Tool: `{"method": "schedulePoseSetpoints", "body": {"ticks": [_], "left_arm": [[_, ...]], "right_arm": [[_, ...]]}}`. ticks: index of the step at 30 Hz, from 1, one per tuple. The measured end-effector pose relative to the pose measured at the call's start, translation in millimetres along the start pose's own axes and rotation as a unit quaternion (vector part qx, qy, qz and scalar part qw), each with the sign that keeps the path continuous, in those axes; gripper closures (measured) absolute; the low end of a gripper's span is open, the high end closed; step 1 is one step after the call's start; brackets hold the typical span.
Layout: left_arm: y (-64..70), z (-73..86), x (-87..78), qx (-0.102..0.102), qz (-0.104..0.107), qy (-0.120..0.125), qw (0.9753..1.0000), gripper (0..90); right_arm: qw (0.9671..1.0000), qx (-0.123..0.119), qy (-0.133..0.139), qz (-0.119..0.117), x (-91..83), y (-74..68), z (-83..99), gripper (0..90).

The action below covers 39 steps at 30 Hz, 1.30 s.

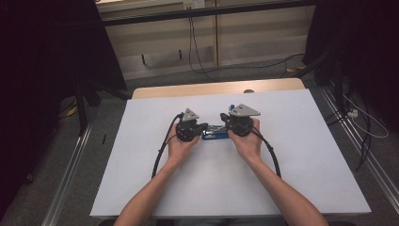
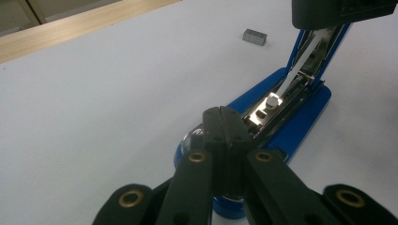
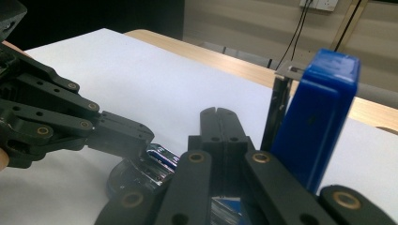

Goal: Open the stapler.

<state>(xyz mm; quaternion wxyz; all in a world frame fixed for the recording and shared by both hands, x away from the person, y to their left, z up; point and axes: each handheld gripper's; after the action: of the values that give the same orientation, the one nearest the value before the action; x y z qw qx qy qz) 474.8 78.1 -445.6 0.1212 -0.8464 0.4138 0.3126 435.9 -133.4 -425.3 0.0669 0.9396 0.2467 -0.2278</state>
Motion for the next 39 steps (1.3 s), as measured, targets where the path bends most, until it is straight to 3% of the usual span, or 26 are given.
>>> {"method": "schedulePoseSetpoints", "body": {"ticks": [14, 23, 26, 28, 34, 39], "left_arm": [[-0.7, 1.4, -0.5, 0.004, 0.001, 0.004, 1.0, 90.0], [-0.5, 1.3, -0.6, 0.004, 0.001, 0.004, 1.0, 90.0], [-0.2, 1.4, -0.5, 0.005, -0.002, 0.004, 1.0, 90.0], [-0.2, 1.4, -0.5, 0.005, -0.001, 0.004, 1.0, 90.0], [-0.6, 1.6, -0.7, 0.008, -0.002, 0.004, 1.0, 90.0], [-0.4, 1.5, -0.6, 0.008, -0.001, 0.005, 1.0, 90.0]], "right_arm": [[0.9998, 0.006, -0.003, 0.017, -9.1, 14.2, 5.9, 90.0], [0.9998, 0.008, -0.006, 0.018, -11.1, 17.1, 7.4, 90.0], [0.9997, 0.022, -0.001, 0.011, -11.5, 19.1, 8.4, 90.0], [0.9997, 0.015, -0.005, 0.018, -12.4, 20.1, 10.0, 90.0], [0.9994, 0.027, -0.007, 0.022, -18.8, 30.5, 15.4, 90.0], [0.9994, 0.02, -0.008, 0.026, -26.1, 36.8, 14.3, 90.0]]}}
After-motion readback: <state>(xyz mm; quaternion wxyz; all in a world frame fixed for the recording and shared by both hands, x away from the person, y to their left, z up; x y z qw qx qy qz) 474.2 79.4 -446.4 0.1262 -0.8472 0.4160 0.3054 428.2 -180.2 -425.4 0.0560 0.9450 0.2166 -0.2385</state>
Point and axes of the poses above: each handheld gripper's, and its own axes: x roughly forward along the jaws, z roughly out of its underside, y roughly to its right, and after that the axes turned 5 degrees about -y, right-handed
